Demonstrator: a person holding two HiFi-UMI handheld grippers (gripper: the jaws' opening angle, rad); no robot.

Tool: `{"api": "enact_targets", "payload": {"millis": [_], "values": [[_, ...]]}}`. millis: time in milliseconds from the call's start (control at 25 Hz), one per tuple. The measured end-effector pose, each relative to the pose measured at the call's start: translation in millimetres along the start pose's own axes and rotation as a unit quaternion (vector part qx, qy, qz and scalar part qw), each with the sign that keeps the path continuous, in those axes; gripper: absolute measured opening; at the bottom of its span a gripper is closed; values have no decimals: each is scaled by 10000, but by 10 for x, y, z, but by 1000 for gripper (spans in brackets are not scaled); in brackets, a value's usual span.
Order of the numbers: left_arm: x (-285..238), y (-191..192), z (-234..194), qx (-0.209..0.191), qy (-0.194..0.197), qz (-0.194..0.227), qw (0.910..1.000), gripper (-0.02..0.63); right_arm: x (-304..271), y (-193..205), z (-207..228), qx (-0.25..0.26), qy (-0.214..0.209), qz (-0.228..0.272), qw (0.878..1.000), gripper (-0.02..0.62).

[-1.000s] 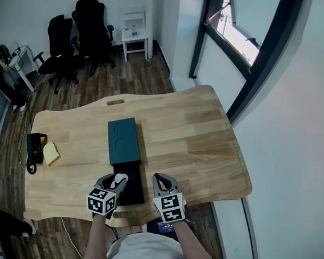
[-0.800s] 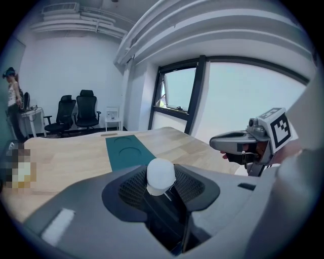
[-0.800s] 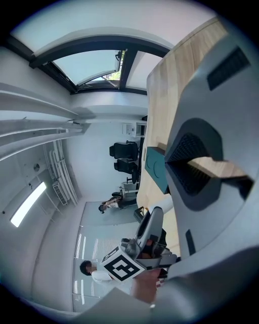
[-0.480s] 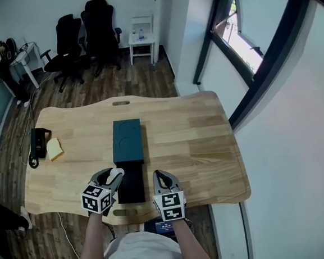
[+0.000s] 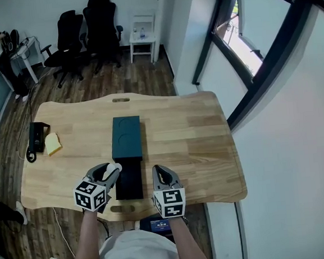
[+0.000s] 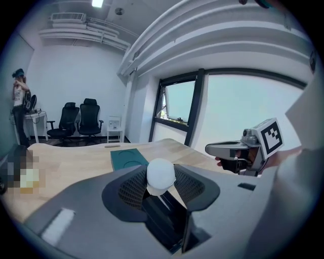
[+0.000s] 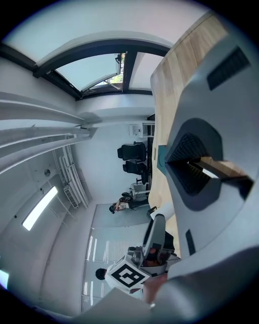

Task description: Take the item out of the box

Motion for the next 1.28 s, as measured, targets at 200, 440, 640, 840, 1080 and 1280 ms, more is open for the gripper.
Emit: {"api": "enact_targets", "payload": {"millis": [200, 440, 640, 840, 1080, 1280], "values": [[36, -39, -1, 81, 8, 201, 9998, 170, -3, -19, -17, -89, -36, 30, 9999, 6], [63, -77, -13, 26, -13, 311, 9995, 170, -7, -46, -79, -163, -143, 83, 9997, 6], [65, -54, -39, 41, -42, 312, 9995, 170, -36, -11, -78, -181, -163, 56, 9997, 6], [65, -89, -34, 41, -60, 347, 9994, 170, 13, -24, -51, -172, -130, 59, 9998, 6], [56, -120, -55, -39, -94, 362, 9993, 170, -13, -19, -56, -184, -136, 81, 9997, 6], [-31, -107, -33, -309, -130, 190, 9993, 170, -31, -7, -77, -161, -180, 76, 9997, 6]]}}
Point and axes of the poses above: the fingertips, and each gripper's own axes: x backward along the fingers, z to its right, y out of its underside, the point moved 6 cm from there along x, backward along the fingers, and after that the axes turned 11 degrees about -x, right-handed, at the moved point
